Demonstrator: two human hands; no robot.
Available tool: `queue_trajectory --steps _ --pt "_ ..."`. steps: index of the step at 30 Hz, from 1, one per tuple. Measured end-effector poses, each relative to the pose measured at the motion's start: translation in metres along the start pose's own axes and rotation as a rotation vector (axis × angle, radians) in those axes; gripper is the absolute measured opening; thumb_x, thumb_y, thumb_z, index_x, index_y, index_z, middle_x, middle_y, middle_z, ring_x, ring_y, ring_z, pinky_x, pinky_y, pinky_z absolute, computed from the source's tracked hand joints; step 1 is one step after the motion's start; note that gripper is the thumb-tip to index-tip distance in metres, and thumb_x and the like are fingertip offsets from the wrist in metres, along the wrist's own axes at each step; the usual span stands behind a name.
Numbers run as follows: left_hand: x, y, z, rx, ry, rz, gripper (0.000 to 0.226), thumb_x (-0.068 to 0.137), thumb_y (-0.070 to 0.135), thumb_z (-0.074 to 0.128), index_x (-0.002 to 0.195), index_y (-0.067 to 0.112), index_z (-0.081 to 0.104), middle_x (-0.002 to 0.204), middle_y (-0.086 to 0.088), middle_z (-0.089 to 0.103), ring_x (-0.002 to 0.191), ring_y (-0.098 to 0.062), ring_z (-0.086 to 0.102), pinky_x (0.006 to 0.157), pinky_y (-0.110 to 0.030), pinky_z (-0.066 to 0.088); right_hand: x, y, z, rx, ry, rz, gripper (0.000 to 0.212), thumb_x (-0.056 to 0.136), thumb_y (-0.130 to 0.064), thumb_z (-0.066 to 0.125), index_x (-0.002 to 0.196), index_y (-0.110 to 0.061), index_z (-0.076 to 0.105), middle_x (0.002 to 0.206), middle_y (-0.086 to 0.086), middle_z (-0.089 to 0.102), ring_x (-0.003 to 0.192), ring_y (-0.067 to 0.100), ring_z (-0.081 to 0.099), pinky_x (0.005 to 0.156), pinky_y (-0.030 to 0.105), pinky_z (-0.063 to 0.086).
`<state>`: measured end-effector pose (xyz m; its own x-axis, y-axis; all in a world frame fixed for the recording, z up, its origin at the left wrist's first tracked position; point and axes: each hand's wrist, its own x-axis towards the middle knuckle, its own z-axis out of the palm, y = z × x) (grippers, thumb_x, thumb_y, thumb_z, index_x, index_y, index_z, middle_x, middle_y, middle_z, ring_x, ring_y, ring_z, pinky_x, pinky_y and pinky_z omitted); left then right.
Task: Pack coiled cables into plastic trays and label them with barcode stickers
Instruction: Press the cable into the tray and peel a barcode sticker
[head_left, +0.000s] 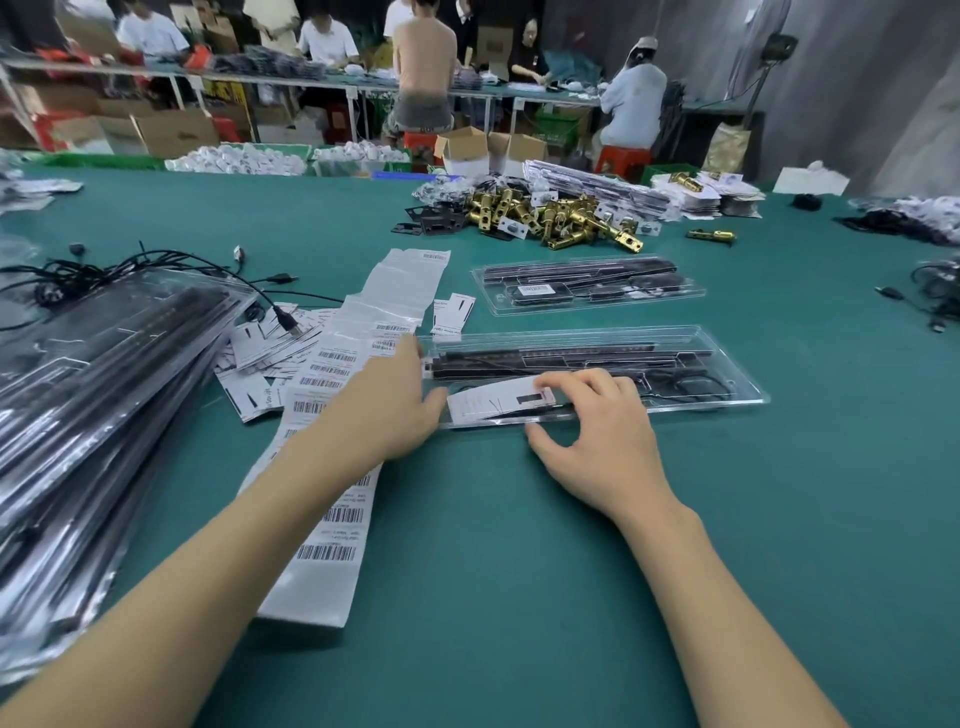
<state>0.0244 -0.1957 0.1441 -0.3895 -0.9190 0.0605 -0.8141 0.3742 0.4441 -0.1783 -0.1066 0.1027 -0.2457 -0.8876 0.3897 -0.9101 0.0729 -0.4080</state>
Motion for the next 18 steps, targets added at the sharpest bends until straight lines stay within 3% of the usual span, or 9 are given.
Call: queue_trajectory --steps 2,5,8,10,12,15,18 --pt "0.003 0.001 -0.001 -0.14 0.01 -0.123 0.034 0.093 0.037 0.061 0.112 0.014 0.043 0.088 -0.004 0.061 0.084 -0.023 0.055 0.063 -0.032 0.038 0.0 0.0 0.0 0.062 0.005 0.011 0.044 0.08 -0.043 0.072 0.12 -0.032 0.057 0.111 -0.014 0.054 0.107 0.015 0.041 0.092 0.025 0.035" --pt "0.006 -0.001 -0.002 -0.506 -0.075 -0.254 0.015 0.088 0.024 0.068 0.084 0.011 0.061 0.075 -0.004 0.059 0.074 -0.02 0.048 0.058 -0.027 0.033 0.0 -0.002 -0.001 0.103 0.029 0.003 0.043 0.077 -0.044 0.074 0.114 -0.029 0.057 0.108 -0.012 0.053 0.105 0.014 0.041 0.087 0.018 0.027" --pt "0.003 -0.004 -0.006 -0.765 -0.147 -0.259 0.004 0.09 0.01 0.066 0.094 0.01 0.069 0.079 -0.007 0.064 0.066 -0.015 0.053 0.056 -0.023 0.044 -0.002 -0.002 -0.005 0.152 0.124 -0.039 0.037 0.075 -0.041 0.077 0.106 -0.028 0.061 0.102 -0.013 0.055 0.1 0.013 0.045 0.087 0.017 0.03" --pt "0.0 -0.007 -0.01 -0.958 -0.211 -0.212 0.014 0.092 0.005 0.065 0.1 0.013 0.057 0.088 -0.008 0.071 0.072 -0.018 0.066 0.069 -0.027 0.059 -0.004 -0.003 -0.007 0.238 0.143 -0.058 0.032 0.075 -0.037 0.08 0.101 -0.028 0.063 0.101 -0.016 0.056 0.099 0.01 0.049 0.088 0.015 0.035" --pt "-0.003 -0.01 -0.013 -1.105 -0.267 -0.163 0.022 0.093 -0.002 0.062 0.105 0.011 0.048 0.097 -0.016 0.076 0.083 -0.027 0.075 0.065 -0.028 0.06 -0.005 -0.005 -0.008 0.352 0.167 -0.048 0.023 0.078 -0.032 0.08 0.096 -0.026 0.066 0.099 -0.016 0.06 0.095 0.006 0.055 0.087 0.013 0.041" --pt "-0.006 -0.012 -0.015 -1.116 -0.225 -0.139 0.029 0.091 -0.011 0.06 0.112 0.006 0.049 0.103 -0.022 0.073 0.082 -0.03 0.075 0.06 -0.024 0.058 -0.003 -0.006 -0.009 0.441 0.297 0.066 0.008 0.085 -0.025 0.074 0.079 -0.023 0.068 0.078 -0.014 0.066 0.077 0.006 0.061 0.073 0.012 0.044" --pt "-0.006 -0.011 -0.013 -1.082 -0.173 -0.125 0.032 0.087 -0.014 0.062 0.11 0.004 0.049 0.105 -0.023 0.071 0.076 -0.029 0.075 0.056 -0.025 0.057 0.0 -0.001 -0.011 0.471 0.317 0.278 0.032 0.09 -0.03 0.064 0.061 -0.017 0.067 0.059 -0.007 0.066 0.061 0.011 0.059 0.057 0.012 0.041"
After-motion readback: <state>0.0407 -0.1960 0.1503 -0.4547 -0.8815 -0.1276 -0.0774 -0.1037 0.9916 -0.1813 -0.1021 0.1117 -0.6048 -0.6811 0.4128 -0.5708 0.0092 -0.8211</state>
